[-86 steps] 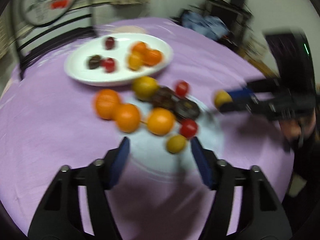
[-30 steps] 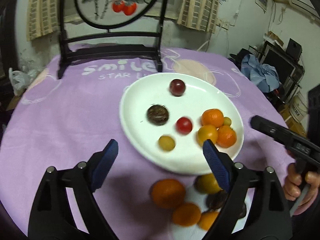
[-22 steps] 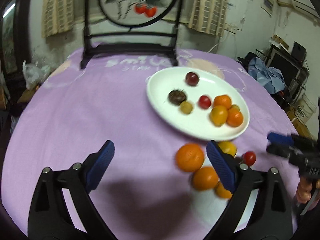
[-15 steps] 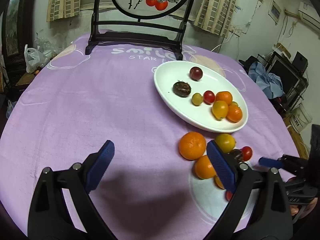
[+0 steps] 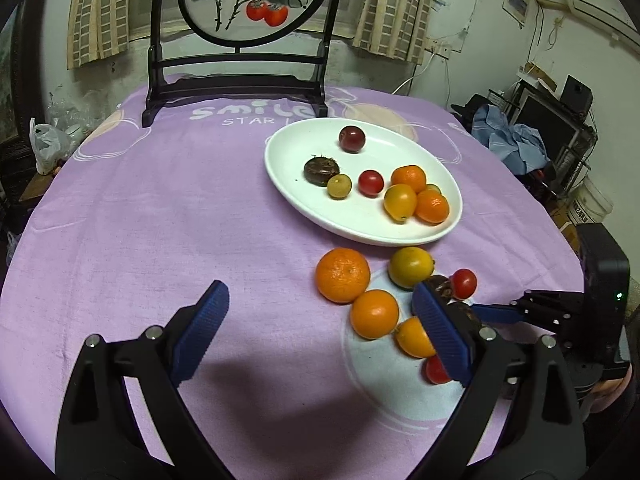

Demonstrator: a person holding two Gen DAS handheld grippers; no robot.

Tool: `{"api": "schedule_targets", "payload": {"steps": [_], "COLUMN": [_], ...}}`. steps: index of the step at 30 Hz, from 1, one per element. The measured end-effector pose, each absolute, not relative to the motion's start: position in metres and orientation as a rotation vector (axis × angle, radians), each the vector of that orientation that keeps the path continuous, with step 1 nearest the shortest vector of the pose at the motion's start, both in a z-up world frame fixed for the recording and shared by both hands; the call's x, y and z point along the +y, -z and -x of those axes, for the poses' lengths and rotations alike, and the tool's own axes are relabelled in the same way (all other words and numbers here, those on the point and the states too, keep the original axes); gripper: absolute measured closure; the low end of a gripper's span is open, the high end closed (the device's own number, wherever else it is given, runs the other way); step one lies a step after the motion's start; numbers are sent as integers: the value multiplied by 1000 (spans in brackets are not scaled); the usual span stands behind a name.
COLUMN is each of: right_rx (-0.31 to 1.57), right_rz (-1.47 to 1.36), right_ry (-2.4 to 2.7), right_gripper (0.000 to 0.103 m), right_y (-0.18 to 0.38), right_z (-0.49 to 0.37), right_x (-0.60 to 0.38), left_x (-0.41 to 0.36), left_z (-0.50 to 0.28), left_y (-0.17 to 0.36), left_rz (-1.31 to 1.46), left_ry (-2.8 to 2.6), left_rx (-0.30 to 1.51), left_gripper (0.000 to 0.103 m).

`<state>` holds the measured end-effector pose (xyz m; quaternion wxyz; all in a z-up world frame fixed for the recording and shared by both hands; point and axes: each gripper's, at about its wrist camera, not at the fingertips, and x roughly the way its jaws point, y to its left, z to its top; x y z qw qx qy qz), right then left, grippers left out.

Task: Organize fruits
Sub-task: 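Grasp a red tomato with the left tool while the right tool grasps a dark brown fruit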

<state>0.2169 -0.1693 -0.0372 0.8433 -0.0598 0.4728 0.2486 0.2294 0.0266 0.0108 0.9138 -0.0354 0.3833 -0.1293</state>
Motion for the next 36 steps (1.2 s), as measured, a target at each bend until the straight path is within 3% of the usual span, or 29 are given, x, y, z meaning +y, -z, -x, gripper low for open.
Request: {"api": "schedule_targets", "payload": {"steps": [7,11,18,36], "right_rx": [980,961,843,855], "right_rz": [162,47,-69,-47], "right_ry": [-517,-534,-469,-500], "right_gripper": [59,59,59,59], "right_y": [38,22,-11,-10], "right_z": [-218,-217,-214,-205], "right_x": [-164,-183,-217,-209], "left_x": [25,21,-30,-74], "left_z": [-227,-225,-199,-199], "left_y": [-11,-6,15,40], "left_rz": [67,62,-77,-184], "left_ry": [269,324,612,538], "left_rx": [793,840,947,999], "left_gripper": [8,10,43,59]}}
